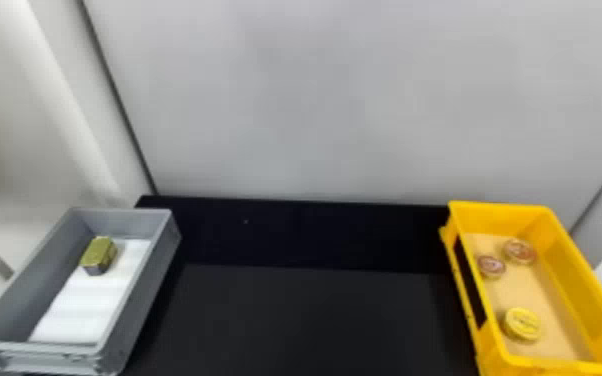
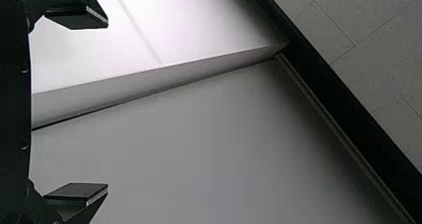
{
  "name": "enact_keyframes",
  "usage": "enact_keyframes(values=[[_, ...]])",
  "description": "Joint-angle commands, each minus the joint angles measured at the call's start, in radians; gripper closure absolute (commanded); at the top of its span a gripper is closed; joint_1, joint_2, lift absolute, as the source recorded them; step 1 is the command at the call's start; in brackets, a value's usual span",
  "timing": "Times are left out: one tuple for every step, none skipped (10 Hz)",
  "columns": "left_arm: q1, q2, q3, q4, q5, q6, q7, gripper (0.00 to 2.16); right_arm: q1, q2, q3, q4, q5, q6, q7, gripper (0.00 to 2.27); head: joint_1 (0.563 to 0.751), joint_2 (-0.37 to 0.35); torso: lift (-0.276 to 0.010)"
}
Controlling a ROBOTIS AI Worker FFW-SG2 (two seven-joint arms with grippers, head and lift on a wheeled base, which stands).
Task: Pick up the round yellow can and place it in the yellow rectangular box
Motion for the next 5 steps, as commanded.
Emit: enact_keyframes(values=[[0.000, 0.002, 0.000, 0.000, 0.000, 0.002, 0.000, 0.12, 0.003, 0.000, 0.002, 0.001, 0.002, 0.000, 0.000, 0.14, 0.663, 0.054, -0.010], [0.000, 0.002, -0.002, 0.000, 0.000, 0.003, 0.000, 0.12, 0.003, 0.000, 0.003, 0.001, 0.002, 0.000, 0.000, 0.14, 0.663, 0.054, -0.010], [0.000, 0.002, -0.002, 0.000, 0.000, 0.002, 0.000, 0.12, 0.003, 0.000, 0.005, 0.002, 0.002, 0.000, 0.002, 0.14, 0.663, 0.054, -0.010], [0.000, 0.002, 0.000, 0.000, 0.000, 0.003, 0.000, 0.12, 0.004, 0.000, 0.003, 0.001, 0.002, 0.002, 0.002, 0.14, 0.663, 0.054, -0.010], [0.000, 0.002, -0.002, 0.000, 0.000, 0.003, 0.000, 0.12, 0.006, 0.000, 0.005, 0.001, 0.002, 0.002, 0.002, 0.14, 0.663, 0.054, -0.010]])
